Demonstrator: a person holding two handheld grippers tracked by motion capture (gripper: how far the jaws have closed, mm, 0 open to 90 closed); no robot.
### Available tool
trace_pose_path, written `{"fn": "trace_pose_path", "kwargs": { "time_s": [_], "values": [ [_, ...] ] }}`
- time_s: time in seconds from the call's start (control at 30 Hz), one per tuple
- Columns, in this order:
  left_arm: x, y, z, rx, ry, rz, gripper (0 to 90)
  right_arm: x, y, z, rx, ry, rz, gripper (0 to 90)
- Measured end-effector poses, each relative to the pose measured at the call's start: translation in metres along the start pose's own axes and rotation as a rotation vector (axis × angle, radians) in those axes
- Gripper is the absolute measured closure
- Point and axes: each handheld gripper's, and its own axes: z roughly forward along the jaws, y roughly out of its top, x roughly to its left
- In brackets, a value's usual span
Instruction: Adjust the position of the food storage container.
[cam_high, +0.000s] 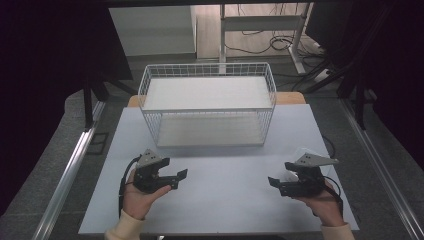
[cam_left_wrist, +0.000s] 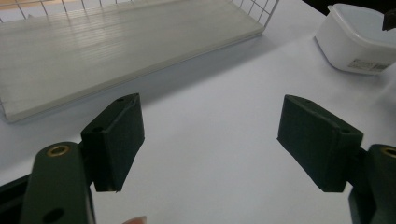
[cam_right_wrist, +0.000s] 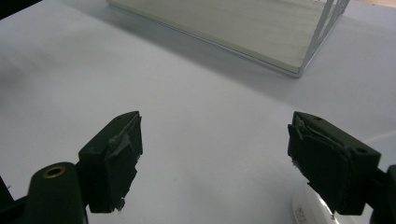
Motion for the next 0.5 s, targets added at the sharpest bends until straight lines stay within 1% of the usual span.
{"fn": "trace_pose_path", "kwargs": {
  "time_s": [0.13,0.17,0.23,0.27,0.3,0.47,0.5],
  "values": [
    [-0.0008,-0.0018,-0.0006,0.006,0.006,0.004,20.1,-0.0013,0.0011,-0.0012,-0.001,0.003,0.0,18.8],
    [-0.0013,-0.0034,-0.0017,0.002,0.028,0.004,20.3,-0.0013,0.0012,-0.0012,0.003,-0.002,0.001,19.9],
    [-0.0023,-0.0034,-0.0017,-0.004,0.042,0.016,20.4,-0.0006,0.0013,-0.0006,0.006,0.0,0.001,21.0],
    [-0.0023,-0.0034,-0.0017,-0.004,0.042,0.016,20.3,0.0002,0.002,0.0004,0.008,0.0,-0.003,21.3],
    [-0.0031,-0.0041,-0.0014,0.006,0.047,0.025,20.0,0.001,0.003,0.0014,0.011,0.001,-0.012,21.5],
    [-0.0042,-0.0071,-0.0053,0.048,0.015,0.021,20.8,0.006,0.007,0.0027,0.016,0.016,-0.021,22.5],
    [-0.0042,-0.0071,-0.0053,0.048,0.015,0.021,20.8,0.006,0.007,0.0027,0.016,0.016,-0.021,22.5]
  ]
}}
